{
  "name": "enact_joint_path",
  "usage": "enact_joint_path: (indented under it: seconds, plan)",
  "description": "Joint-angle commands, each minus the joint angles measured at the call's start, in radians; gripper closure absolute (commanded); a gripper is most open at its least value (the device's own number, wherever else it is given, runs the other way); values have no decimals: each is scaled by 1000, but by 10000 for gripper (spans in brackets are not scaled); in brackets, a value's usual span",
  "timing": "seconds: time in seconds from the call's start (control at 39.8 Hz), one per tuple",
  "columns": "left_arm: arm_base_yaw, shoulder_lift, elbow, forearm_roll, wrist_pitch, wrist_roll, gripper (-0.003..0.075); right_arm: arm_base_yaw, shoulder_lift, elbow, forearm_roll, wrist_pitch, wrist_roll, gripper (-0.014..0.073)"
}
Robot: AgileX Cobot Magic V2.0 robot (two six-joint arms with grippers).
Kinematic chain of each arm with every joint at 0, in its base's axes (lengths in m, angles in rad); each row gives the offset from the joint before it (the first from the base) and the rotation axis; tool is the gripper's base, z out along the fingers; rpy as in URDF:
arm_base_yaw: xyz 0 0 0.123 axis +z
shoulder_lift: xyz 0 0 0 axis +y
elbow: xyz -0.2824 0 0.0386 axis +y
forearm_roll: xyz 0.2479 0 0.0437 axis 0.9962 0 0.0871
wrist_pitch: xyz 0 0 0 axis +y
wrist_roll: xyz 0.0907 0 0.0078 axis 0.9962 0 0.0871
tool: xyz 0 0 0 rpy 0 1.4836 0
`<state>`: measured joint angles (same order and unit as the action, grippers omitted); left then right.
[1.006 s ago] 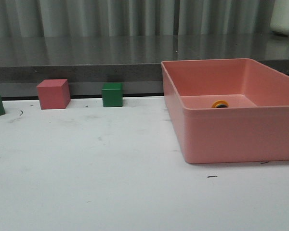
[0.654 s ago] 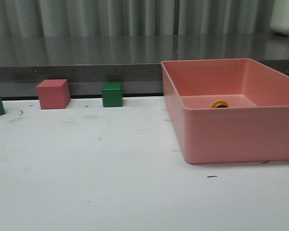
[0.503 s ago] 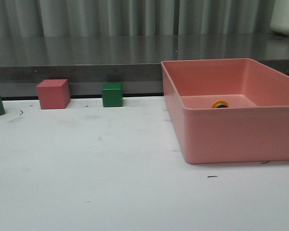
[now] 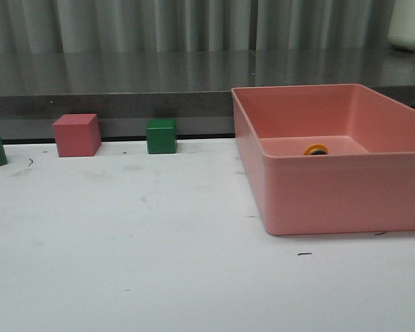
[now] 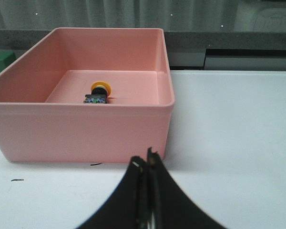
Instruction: Place and stand button with both arms
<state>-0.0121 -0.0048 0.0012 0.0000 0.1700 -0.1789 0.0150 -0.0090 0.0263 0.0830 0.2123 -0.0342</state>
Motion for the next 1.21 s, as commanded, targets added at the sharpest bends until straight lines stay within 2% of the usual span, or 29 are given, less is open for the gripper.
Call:
enact_joint_path:
  seconds: [0.0, 0.23, 0.45, 0.55, 0.7, 0.88, 1.03, 1.18]
  plan:
    - [-8, -24, 10, -15, -100, -2, 741, 1, -20, -4, -3, -100, -7, 663]
    - [-8, -24, 10, -15, -207, -2, 741, 1, -20, -17, -2, -177, -7, 663]
    - [-8, -16, -25, -15, -371, -2, 741, 1, -14, -155, -2, -135, -7, 663]
    - [-8, 11, -100, 12, -360, -2, 741, 1, 21, -255, -2, -76, -7, 663]
    - [-8, 132, -273, 190, -255, -2, 741, 1, 168, -409, 10, 32, -7, 663]
    - [-8, 347, -434, 193, -99, -2, 741, 1, 397, -533, 44, 128, -7, 663]
    - [-8, 463, -460, 195, -101, -2, 741, 1, 492, -558, 44, 133, -7, 663]
    - [-8, 480, -460, 195, -116, -2, 741, 1, 499, -558, 44, 125, -7, 663]
